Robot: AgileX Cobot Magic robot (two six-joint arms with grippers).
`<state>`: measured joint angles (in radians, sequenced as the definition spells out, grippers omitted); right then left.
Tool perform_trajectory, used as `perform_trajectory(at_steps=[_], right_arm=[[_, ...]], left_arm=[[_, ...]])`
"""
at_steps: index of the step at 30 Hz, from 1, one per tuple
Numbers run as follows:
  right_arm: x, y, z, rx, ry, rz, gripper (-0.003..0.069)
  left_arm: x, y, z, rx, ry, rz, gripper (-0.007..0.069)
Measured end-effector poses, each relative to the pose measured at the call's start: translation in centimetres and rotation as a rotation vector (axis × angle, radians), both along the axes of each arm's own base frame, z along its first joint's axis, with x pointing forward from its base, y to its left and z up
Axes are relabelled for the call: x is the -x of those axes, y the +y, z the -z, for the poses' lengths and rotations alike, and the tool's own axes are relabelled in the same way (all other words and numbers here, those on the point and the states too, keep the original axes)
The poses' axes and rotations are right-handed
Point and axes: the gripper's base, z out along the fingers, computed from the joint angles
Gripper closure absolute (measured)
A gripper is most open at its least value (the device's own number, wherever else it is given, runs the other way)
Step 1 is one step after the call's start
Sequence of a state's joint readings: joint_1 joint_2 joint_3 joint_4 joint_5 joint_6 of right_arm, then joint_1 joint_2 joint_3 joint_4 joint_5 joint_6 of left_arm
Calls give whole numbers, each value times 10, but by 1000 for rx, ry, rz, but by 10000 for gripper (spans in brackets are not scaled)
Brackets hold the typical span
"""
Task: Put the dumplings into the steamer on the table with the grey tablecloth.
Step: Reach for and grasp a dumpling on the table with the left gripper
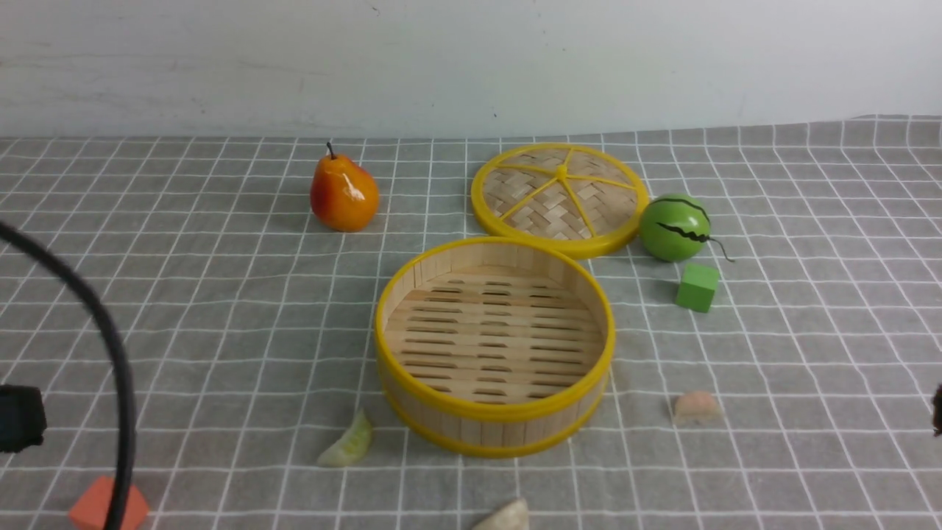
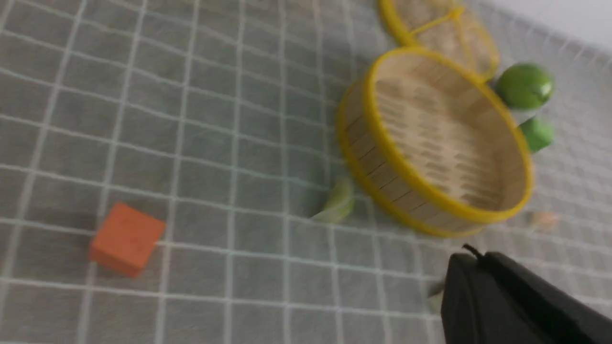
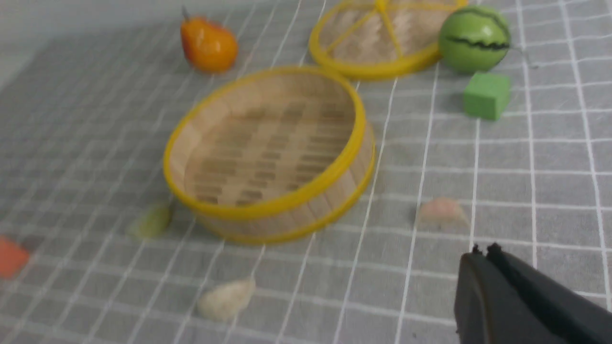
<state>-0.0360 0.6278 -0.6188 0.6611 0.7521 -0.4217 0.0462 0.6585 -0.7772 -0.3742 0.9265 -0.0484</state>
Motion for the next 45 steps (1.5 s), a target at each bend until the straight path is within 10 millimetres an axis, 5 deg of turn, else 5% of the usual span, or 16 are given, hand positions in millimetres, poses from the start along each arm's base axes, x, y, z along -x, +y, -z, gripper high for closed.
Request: perform_trajectory(at_steps=[3,9,13,16,21,25,34,38,40,45], right_arm=[[-32,18,-14,126,184,-240,677],[-52,56,9,312,393,-487,673],[-54,80,28,416,467,-582,670],[-55,87,30,414,458,-586,668],[-57,90,28,385,424,-575,666],[-58,91,27,374,413,-570,664],[-61,92,26,363,388,-556,659],[-61,92,25,361,381,-553,659],[-61,92,25,361,381,-553,657],[-61,92,25,361,381,-553,656]], left_arm=[[-30,-4,-6,-151,181,107,638],[-78,-37,14,-288,342,289,633],[-109,-75,40,-351,383,404,529],[-133,-96,64,-356,413,427,362],[-168,-112,93,-379,464,422,129],[-192,-121,120,-416,499,426,53],[-214,-137,174,-451,587,453,85],[-216,-142,183,-465,593,463,137],[-216,-141,183,-470,593,457,183],[-217,-140,181,-468,590,428,435]])
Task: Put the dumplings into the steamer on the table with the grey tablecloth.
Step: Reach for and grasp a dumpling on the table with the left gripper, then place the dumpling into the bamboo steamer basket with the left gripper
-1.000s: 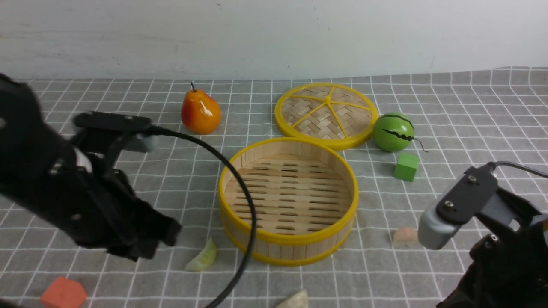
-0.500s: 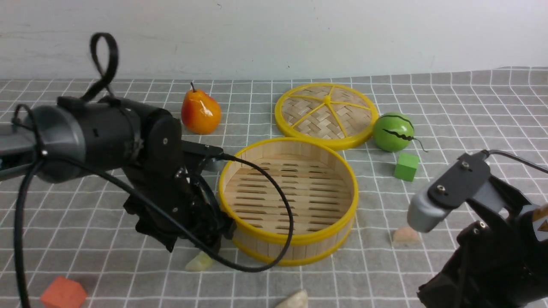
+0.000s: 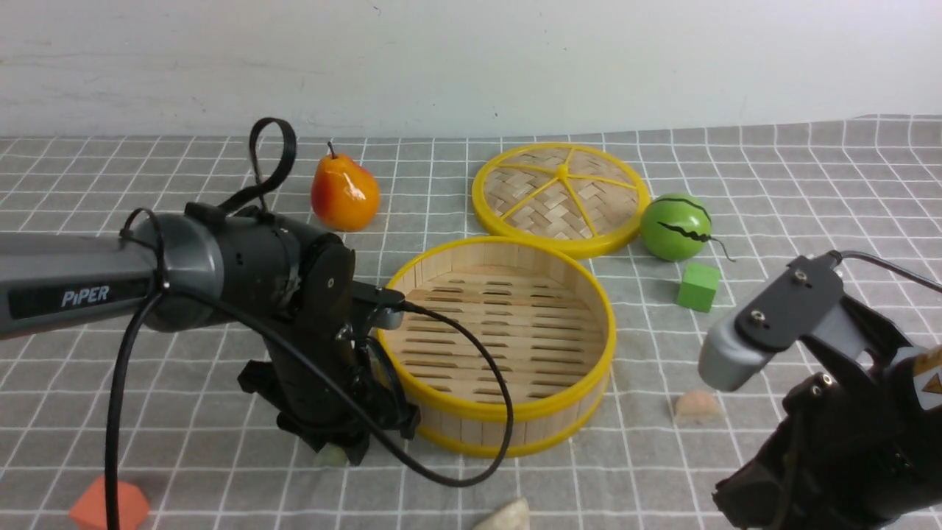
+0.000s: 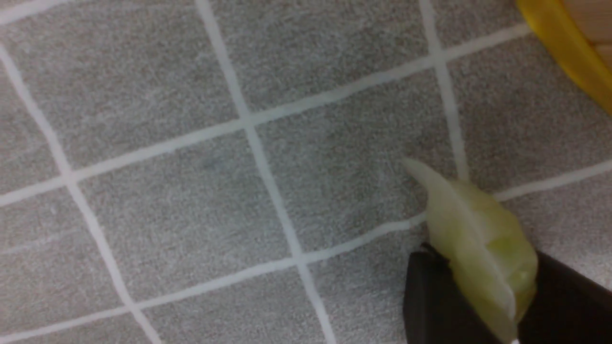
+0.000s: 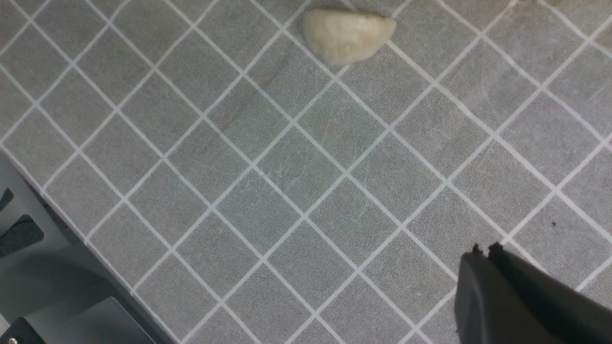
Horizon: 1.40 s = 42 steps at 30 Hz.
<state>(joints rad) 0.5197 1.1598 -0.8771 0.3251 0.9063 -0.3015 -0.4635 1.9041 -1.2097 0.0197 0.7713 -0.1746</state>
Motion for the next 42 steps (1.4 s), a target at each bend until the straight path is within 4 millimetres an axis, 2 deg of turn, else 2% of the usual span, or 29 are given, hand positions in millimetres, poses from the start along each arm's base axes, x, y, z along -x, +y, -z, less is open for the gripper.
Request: perform_trajectory(at_steps=[4,7,8,9,11,14,15,16,18,19,21,22,24,28,31,35,37,39,40,41,42], right_arm=[[0,0,0,0,0,0,656],[0,0,0,0,0,0,656],[0,0,0,0,-1,0,656],[0,0,0,-1,-2,1,655],[-1,0,-1,-6,-13,5,652],[-2,1,-1,-10,-21,8,651],[-2,1,-1,-12,-22,9,650],[-2,1,-1,-12,-23,9,650],[-2,1,-1,-15,-24,10,648],[-2,1,-1,-15,-23,10,648],[-2,1,-1,-23,-13,27,645],[-2,1,-1,-23,-12,28,645],[-2,1,-1,-23,-6,31,642],[-1,1,-1,-18,6,29,638],[-1,1,-1,-17,7,28,636],[0,1,-2,-14,14,25,635],[0,1,-6,-12,13,19,634],[-5,4,-17,-16,0,10,635],[-6,4,-18,-17,-1,9,635],[-10,8,-24,-13,-8,-4,635],[-12,11,-29,-12,-20,-16,637]], left_arm=[[1,0,-11,6,2,-9,417],[0,-2,-41,41,-17,-21,417],[-2,-5,-60,78,-45,-30,417],[-3,-7,-66,92,-56,-33,417],[-11,-21,-103,177,-133,-26,418],[-21,-41,-129,240,-207,3,418],[-26,-53,-135,262,-231,21,418],[-27,-57,-133,262,-227,27,418],[-42,-82,-129,286,-242,53,418],[-45,-85,-127,288,-239,54,418],[-66,-107,-104,300,-215,26,418],[-66,-107,-107,306,-220,23,418],[-86,-118,-78,281,-181,-18,418],[-103,-123,-49,226,-155,-26,412],[-109,-125,-36,208,-136,-41,321],[-105,-122,-50,194,-132,-39,155],[-103,-120,-63,185,-146,-35,118],[-96,-112,-96,176,-193,-18,71],[-94,-111,-103,180,-201,-14,69],[-85,-103,-136,190,-252,1,64],[-80,-99,-149,189,-270,9,65]])
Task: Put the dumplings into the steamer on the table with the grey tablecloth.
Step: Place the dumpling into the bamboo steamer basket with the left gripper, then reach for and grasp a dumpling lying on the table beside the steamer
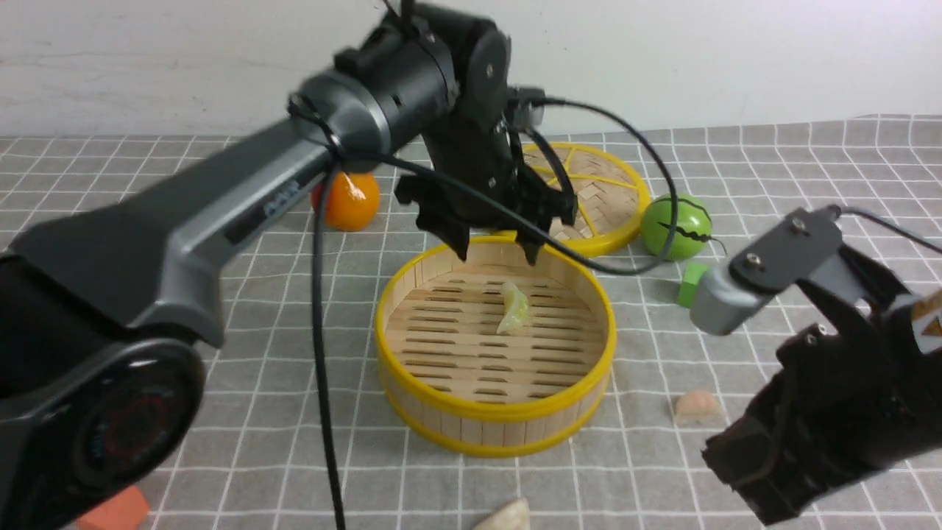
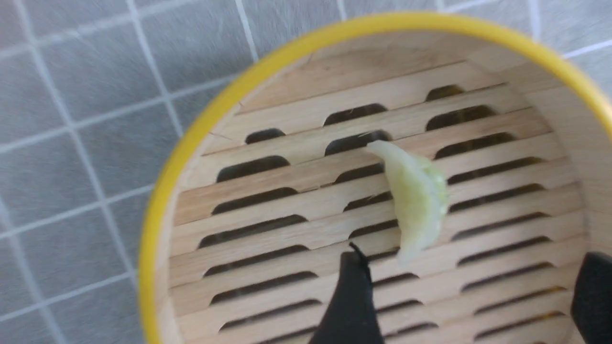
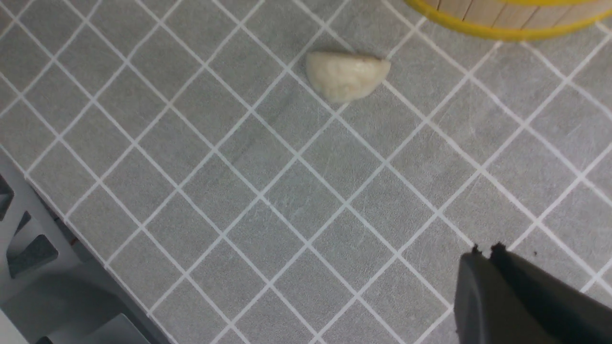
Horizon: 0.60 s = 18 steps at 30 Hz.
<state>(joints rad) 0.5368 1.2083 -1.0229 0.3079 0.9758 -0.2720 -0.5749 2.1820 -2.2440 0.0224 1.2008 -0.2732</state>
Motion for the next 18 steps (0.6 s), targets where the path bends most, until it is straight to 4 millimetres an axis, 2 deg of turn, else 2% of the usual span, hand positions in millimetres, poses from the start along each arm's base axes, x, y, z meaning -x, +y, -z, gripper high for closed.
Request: perform_trajectory(at_steps=[1,2,3,4,5,6,8,10,12,13,14,15,16,18], right_arm=[[-2,8,-2,8,-8,-29,643],[-4,13,-2,16,-10,-44,646],[-3,21,-1,26,-7,-72,650],[-4,31,1,38,-1,-96,654],[-5,34,4,44,5,-100,654],[-6,50,10,57,12,-119,655],[-9,73,23,65,29,-108,650],[-15,89,32,58,50,-72,634],[-19,97,39,52,73,-37,614],[-25,104,46,55,95,-7,585],[-30,108,53,65,113,12,553],[-35,112,60,78,124,26,520],[-35,113,62,81,128,28,513],[-43,120,76,104,155,57,415]], left_arm=[[12,9,-30,5,-49,11,77],[17,13,-43,7,-73,14,83],[28,22,-67,14,-124,14,102],[35,28,-82,21,-155,13,127],[38,31,-89,20,-172,9,139],[52,42,-112,30,-224,1,182],[73,59,-135,23,-276,-13,294],[89,73,-147,14,-298,-31,394],[100,82,-148,-1,-294,-39,464],[113,91,-149,-15,-287,-43,556],[126,100,-151,-21,-286,-45,606],[137,107,-148,-29,-273,-43,638],[139,108,-147,-31,-270,-43,638],[170,128,-136,-44,-228,-47,638]])
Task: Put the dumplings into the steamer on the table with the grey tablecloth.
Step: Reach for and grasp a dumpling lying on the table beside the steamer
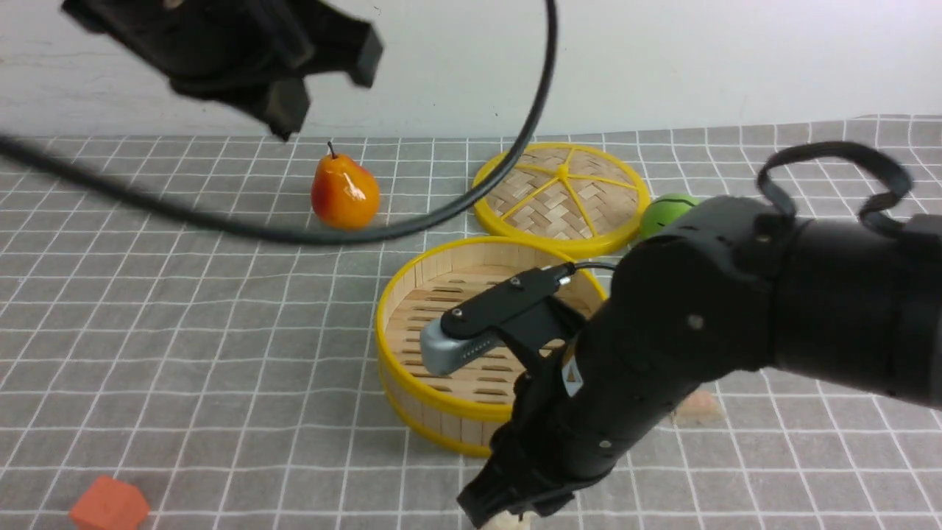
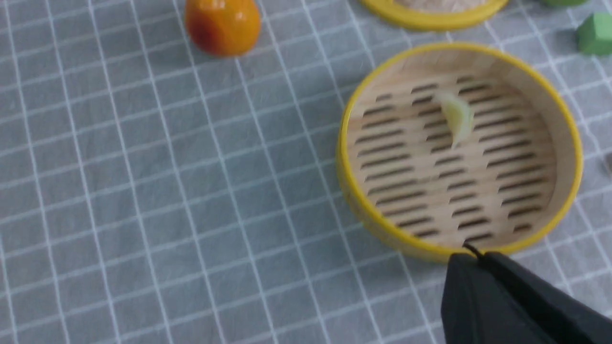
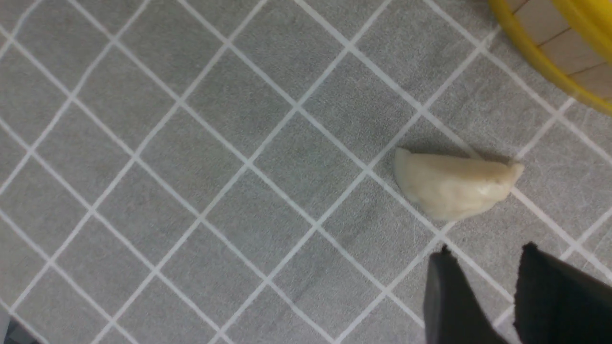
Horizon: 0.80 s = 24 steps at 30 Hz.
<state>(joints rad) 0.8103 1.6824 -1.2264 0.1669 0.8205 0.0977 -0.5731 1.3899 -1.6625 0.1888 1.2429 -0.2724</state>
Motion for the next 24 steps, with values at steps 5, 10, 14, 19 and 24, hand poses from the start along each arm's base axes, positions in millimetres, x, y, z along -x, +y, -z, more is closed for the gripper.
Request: perform_trajectory(at_steps=[5,10,14,19,24], right_arm=[[-15,11,26,72,11,0,222],[-35,26,47,125,12,32,110],[-46,36,65,149,66,125,97],[-47,36,84,217,148,208,96],[-43,34,85,248,189,217,95]], left_arm=[[57,32,30,17,64,6,638],[99,55,63,54,80,25,638],[118,66,78,62,76,28,638],[126,71,82,70,66,29,638],[126,71,82,71,66,29,638]])
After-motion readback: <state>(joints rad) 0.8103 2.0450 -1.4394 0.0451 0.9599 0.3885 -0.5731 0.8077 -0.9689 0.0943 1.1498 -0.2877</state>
